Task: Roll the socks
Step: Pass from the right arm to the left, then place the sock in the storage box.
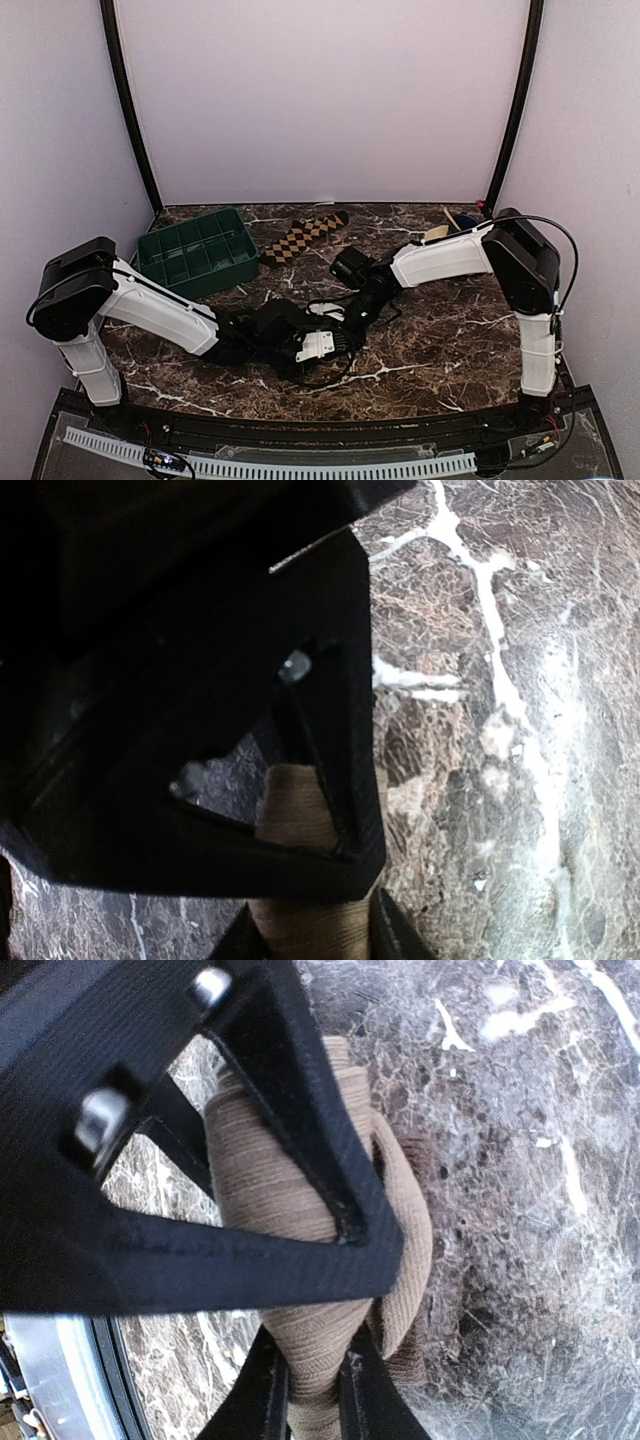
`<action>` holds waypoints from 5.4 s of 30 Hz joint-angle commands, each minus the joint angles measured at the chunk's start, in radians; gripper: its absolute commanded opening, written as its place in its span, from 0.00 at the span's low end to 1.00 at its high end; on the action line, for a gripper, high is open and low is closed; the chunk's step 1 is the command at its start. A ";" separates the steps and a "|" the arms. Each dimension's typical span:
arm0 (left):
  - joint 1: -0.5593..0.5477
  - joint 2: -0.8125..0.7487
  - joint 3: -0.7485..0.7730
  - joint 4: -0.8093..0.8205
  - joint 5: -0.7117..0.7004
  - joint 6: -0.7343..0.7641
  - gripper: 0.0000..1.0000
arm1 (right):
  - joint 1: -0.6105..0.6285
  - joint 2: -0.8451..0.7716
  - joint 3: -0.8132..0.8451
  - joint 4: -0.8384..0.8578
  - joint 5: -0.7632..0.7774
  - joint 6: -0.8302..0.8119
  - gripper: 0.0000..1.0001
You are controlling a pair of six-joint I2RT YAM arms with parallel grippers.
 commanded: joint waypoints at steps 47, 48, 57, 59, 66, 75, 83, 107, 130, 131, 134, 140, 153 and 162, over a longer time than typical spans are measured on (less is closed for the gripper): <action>0.120 -0.033 0.050 -0.282 -0.042 -0.380 0.00 | -0.083 -0.254 -0.311 0.282 0.054 0.207 0.42; 0.122 -0.040 0.053 -0.288 -0.047 -0.387 0.00 | -0.087 -0.259 -0.319 0.298 0.075 0.218 0.43; 0.184 -0.209 0.078 -0.391 -0.146 -0.502 0.00 | -0.145 -0.312 -0.372 0.436 0.299 0.326 0.42; 0.210 -0.264 0.097 -0.427 -0.191 -0.542 0.00 | -0.156 -0.312 -0.367 0.455 0.327 0.341 0.42; 0.342 -0.443 0.167 -0.571 -0.326 -0.662 0.00 | -0.163 -0.294 -0.348 0.524 0.365 0.380 0.42; 0.641 -0.512 0.242 -0.767 -0.388 -0.775 0.00 | -0.163 -0.295 -0.342 0.593 0.342 0.399 0.42; 0.824 -0.407 0.285 -0.829 -0.291 -0.840 0.00 | -0.159 -0.306 -0.349 0.624 0.315 0.411 0.42; 0.961 -0.156 0.335 -0.836 -0.205 -0.954 0.00 | -0.139 -0.295 -0.351 0.638 0.294 0.406 0.43; 0.970 -0.010 0.369 -0.799 -0.120 -1.001 0.00 | -0.133 -0.287 -0.340 0.621 0.293 0.387 0.43; 0.970 -0.004 0.372 -0.797 -0.117 -0.999 0.00 | -0.132 -0.285 -0.340 0.620 0.293 0.387 0.43; 0.973 0.013 0.375 -0.789 -0.103 -0.998 0.00 | -0.130 -0.283 -0.338 0.618 0.294 0.385 0.43; 0.979 0.040 0.369 -0.773 -0.076 -0.997 0.00 | -0.127 -0.268 -0.325 0.605 0.293 0.381 0.43; 0.990 0.020 0.365 -0.756 -0.035 -0.986 0.21 | -0.115 -0.248 -0.289 0.576 0.298 0.376 0.43; 0.990 -0.038 0.360 -0.776 -0.029 -0.997 0.45 | -0.097 -0.245 -0.266 0.554 0.308 0.369 0.44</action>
